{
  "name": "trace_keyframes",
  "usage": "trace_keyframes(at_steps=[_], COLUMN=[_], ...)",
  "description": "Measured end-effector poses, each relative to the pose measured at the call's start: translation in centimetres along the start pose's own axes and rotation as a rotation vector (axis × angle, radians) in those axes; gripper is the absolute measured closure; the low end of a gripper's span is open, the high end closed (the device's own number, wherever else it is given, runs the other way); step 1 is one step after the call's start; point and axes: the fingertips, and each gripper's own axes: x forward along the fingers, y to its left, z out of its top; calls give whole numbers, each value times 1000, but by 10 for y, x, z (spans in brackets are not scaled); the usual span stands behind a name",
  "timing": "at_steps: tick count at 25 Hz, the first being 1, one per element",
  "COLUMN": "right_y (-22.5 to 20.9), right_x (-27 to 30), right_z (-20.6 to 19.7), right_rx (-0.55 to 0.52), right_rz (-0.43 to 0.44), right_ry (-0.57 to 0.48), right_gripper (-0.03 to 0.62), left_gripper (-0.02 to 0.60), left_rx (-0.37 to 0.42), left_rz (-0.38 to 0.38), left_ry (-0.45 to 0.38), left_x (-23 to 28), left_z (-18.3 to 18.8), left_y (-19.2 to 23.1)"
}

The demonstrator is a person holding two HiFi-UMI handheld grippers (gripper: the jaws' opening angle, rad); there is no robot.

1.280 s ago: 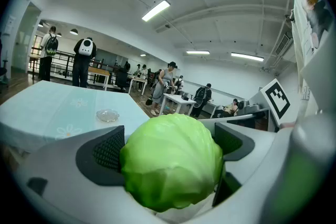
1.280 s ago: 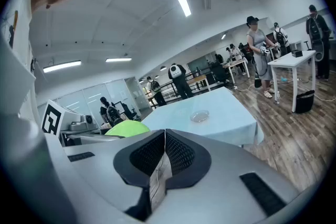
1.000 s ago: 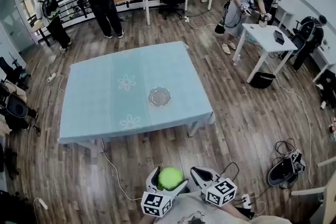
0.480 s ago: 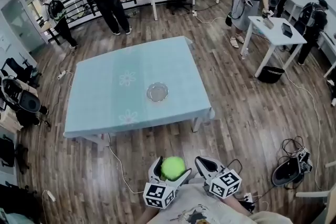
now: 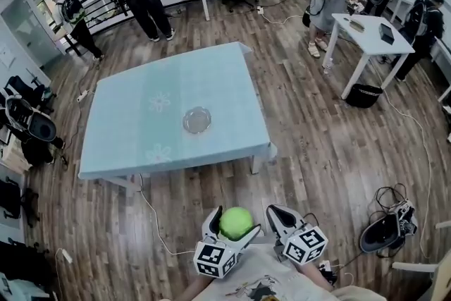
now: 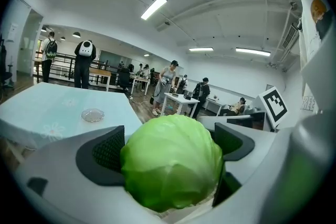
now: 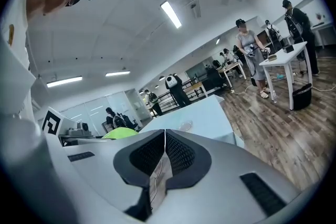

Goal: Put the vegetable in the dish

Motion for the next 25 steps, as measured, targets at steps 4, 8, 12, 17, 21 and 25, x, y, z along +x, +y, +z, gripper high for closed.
trace_keyframes(at_steps=[4,8,12,17,21,25], right_y=[-9,-11,-11,-19,-10,7], right_x=[6,28,54,86,127,168], right_z=[0,5,9,23,42,58], right_rx=[9,7,6,2,-21,-36], right_rz=[4,17,9,-30,-40,-44], right_ry=[25,42,61,76,56,39], right_gripper=[568,568,568,568,568,568], left_gripper=[38,38,38,38,38,38], left_rx=[-23,-53,-82,-70,-40,-32], left_rz=[10,19,13,-58,-86,-97], left_ry=[-4,0,4,-18,-33,-40], left_x=[9,17,28,48,54,52], left_z=[3,4,9,35,58,76], left_y=[3,20,46,71,108,151])
